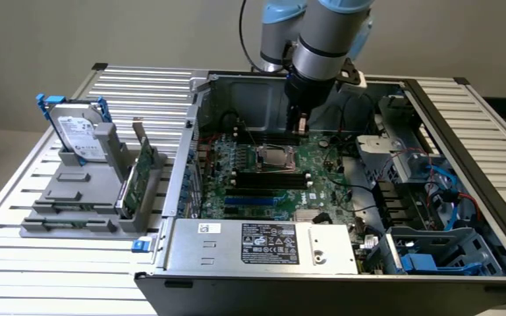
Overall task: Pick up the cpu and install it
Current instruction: 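Close the cpu cover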
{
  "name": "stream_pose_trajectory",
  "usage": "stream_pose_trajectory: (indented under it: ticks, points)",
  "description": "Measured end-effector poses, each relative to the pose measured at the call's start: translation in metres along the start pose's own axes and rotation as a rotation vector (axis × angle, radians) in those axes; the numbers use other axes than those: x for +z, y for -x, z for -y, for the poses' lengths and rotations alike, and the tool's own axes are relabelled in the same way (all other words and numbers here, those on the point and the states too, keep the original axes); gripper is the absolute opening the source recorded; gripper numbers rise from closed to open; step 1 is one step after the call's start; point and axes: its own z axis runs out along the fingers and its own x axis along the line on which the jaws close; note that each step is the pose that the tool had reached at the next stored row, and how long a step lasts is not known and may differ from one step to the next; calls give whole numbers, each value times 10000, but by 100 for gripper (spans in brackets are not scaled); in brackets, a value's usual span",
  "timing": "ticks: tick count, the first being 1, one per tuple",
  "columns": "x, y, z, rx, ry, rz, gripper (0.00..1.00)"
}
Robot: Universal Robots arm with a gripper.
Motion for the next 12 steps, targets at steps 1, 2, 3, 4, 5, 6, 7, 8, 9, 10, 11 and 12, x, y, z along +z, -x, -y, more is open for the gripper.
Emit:
stream_pose_trajectory:
  ticks: [1, 2, 3, 4, 5, 6, 7, 8, 9, 10, 11, 12]
  points:
    - [5, 3, 44, -1, -6, 0, 11]
    - [11, 5, 89, 1, -12, -3, 11]
    - [17, 8, 132, 1, -19, -5, 11]
    - [24, 11, 173, 1, -28, -9, 11]
    - [34, 14, 218, 3, -39, -12, 11]
    - [46, 17, 258, 4, -46, -11, 11]
    - [60, 21, 290, 3, -47, -11, 11]
    - [78, 24, 317, 4, -47, -12, 11]
    - [97, 28, 338, 4, -48, -10, 11]
    - [117, 31, 357, 4, -48, -11, 11]
    - [136, 35, 375, 3, -48, -12, 11]
    - [157, 38, 394, 3, -48, -12, 11]
